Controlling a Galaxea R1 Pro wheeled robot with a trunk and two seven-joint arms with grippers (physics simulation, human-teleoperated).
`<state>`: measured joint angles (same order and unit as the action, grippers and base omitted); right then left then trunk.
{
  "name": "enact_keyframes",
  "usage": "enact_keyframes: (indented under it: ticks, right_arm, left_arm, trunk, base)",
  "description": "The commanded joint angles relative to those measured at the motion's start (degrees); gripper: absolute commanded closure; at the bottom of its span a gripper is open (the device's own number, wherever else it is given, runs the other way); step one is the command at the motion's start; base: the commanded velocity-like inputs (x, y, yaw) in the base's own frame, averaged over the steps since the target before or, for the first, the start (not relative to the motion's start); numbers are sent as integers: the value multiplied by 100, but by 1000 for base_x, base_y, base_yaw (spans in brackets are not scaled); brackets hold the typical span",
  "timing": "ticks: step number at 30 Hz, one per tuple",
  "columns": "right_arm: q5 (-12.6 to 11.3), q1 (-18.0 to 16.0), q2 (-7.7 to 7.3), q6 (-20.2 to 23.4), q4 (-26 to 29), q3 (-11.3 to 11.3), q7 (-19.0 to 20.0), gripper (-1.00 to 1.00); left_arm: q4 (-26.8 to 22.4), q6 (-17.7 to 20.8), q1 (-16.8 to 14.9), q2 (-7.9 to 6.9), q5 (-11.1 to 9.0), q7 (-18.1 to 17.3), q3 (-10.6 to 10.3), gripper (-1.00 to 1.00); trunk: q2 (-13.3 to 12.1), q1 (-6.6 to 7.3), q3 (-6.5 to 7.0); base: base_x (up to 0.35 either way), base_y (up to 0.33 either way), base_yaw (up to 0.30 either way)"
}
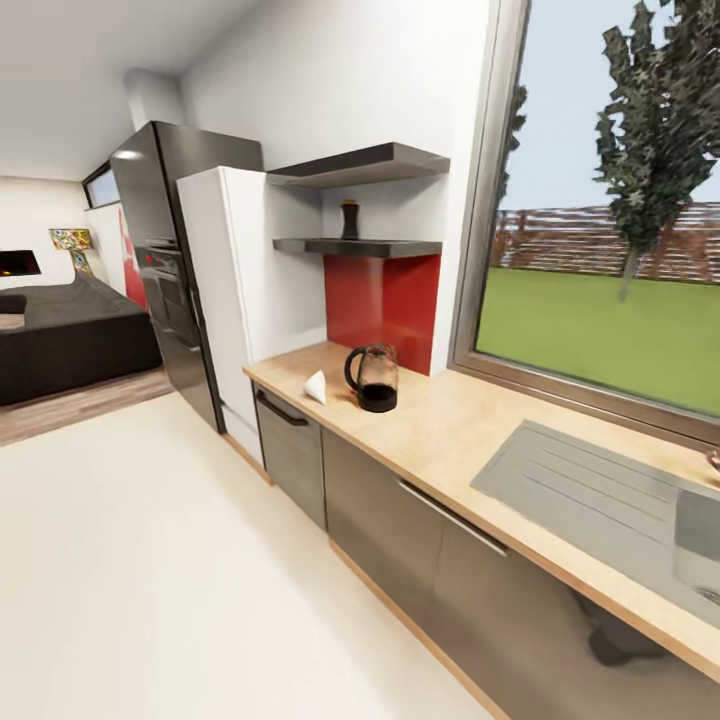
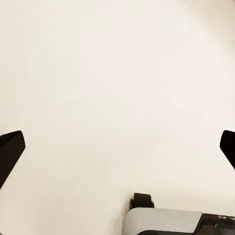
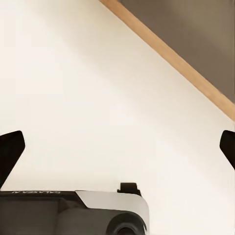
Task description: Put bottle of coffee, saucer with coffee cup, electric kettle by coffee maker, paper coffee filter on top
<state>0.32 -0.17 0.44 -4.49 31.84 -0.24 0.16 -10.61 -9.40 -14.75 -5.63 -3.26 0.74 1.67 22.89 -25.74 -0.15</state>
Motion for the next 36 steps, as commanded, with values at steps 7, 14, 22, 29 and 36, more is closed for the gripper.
enact_keyframes:
  ticks: [7, 14, 22, 29, 36]
  right_arm:
    - [20, -1, -8, -25, -2, 29, -7, -100]
    - [29, -1, -9, -26, -4, 33, -7, -100]
    - [29, -1, -9, -26, -5, 32, -12, -100]
    - [29, -1, -9, -26, -3, 32, -18, -100]
    - [29, -1, -9, -26, -2, 25, -25, -100]
  left_arm:
    - [7, -18, -2, 1, -34, -3, 9, -100]
    - [7, -18, -2, 1, -34, -3, 9, -100]
    - [7, -18, -2, 1, -34, -3, 9, -100]
    - [7, -18, -2, 1, -34, -3, 9, -100]
    - [7, -18, -2, 1, -34, -4, 9, -100]
  trunk:
    - [3, -5, -2]
    - [3, -5, -2]
    - [3, -5, -2]
    - [3, -5, -2]
    - [3, -5, -2]
  base:
    - [279, 235, 3]
    - [256, 245, 0]
    - [252, 246, 0]
    - [252, 246, 0]
    - [252, 246, 0]
